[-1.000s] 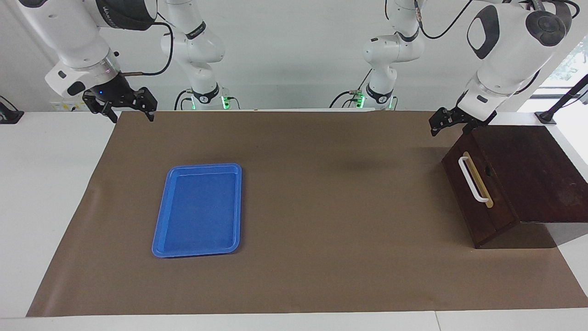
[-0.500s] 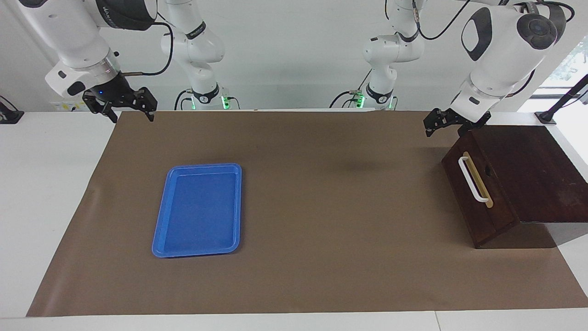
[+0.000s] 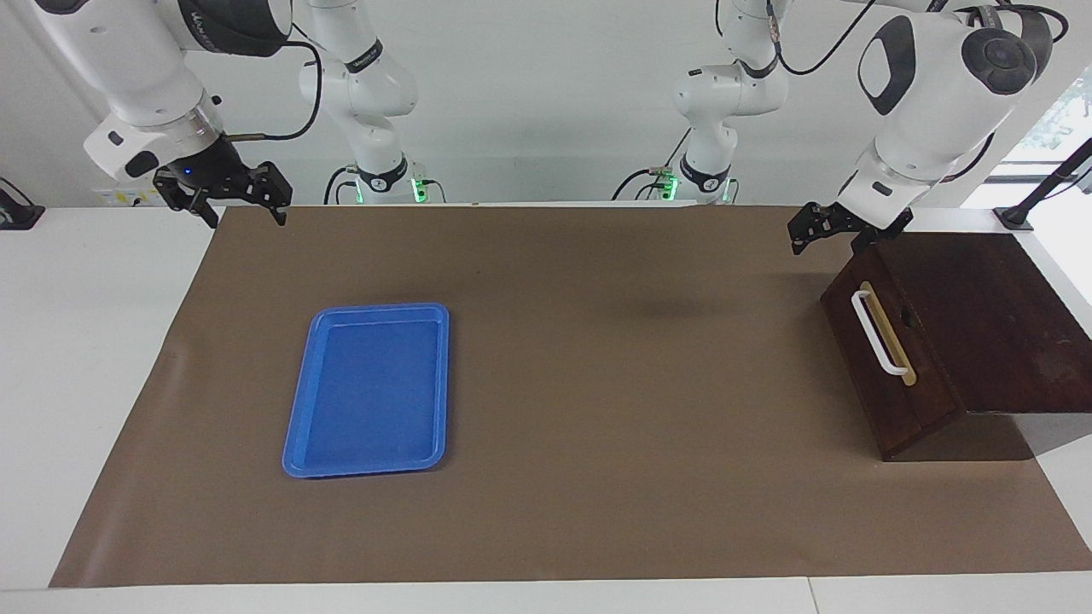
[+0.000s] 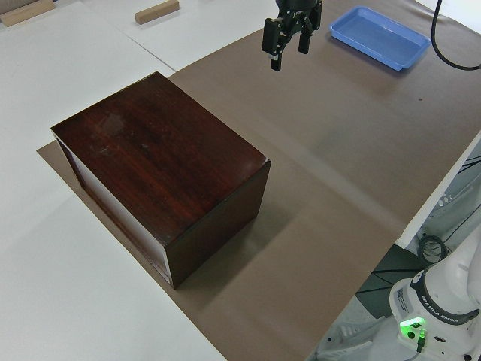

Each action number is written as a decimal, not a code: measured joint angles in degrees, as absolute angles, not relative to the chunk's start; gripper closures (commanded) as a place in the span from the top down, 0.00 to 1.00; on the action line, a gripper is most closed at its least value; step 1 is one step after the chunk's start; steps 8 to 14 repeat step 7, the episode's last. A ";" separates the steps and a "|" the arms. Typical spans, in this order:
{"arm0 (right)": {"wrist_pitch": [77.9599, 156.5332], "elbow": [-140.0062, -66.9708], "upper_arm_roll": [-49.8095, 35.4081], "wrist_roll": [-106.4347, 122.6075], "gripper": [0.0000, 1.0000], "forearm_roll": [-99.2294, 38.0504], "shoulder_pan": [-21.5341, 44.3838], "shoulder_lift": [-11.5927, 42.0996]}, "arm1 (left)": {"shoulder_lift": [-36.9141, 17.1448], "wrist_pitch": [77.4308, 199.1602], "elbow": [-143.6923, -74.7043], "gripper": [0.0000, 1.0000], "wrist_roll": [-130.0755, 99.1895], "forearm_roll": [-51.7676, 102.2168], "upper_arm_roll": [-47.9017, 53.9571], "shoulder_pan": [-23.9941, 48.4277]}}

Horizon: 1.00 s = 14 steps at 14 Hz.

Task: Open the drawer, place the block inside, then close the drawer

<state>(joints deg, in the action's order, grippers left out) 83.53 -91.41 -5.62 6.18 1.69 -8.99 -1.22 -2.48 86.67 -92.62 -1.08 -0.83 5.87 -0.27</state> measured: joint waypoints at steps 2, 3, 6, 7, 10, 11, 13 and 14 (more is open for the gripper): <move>83.53 -91.41 -5.61 6.18 1.00 1.69 -8.99 -1.22 | -2.48 86.66 -92.62 1.00 -1.08 -0.83 5.50 -0.27; 83.53 -91.41 -5.61 6.18 1.00 1.69 -8.99 -1.22 | -2.48 86.66 -92.60 1.00 -1.08 -0.83 5.32 -0.27; 83.53 -91.41 -5.59 6.18 1.00 1.69 -8.99 -1.22 | -2.48 86.66 -92.59 1.00 -1.08 -0.83 4.75 -0.27; 83.53 -91.41 -5.59 6.18 1.00 1.69 -8.99 -1.22 | -2.48 86.66 -92.58 1.00 -1.08 -0.83 4.72 -0.27; 83.53 -91.41 -5.59 6.18 1.00 1.69 -8.99 -1.22 | -2.48 86.66 -92.58 1.00 -1.08 -0.83 4.72 -0.27; 83.53 -91.41 -5.59 6.18 1.00 1.69 -8.99 -1.22 | -2.48 86.66 -92.58 1.00 -1.08 -0.83 4.72 -0.27; 83.53 -91.41 -5.59 6.18 1.00 1.69 -8.99 -1.22 | -2.48 86.66 -92.58 1.00 -1.08 -0.83 4.72 -0.27; 83.53 -91.41 -5.59 6.18 1.00 1.69 -8.99 -1.22 | -2.48 86.66 -92.58 1.00 -1.08 -0.83 4.72 -0.27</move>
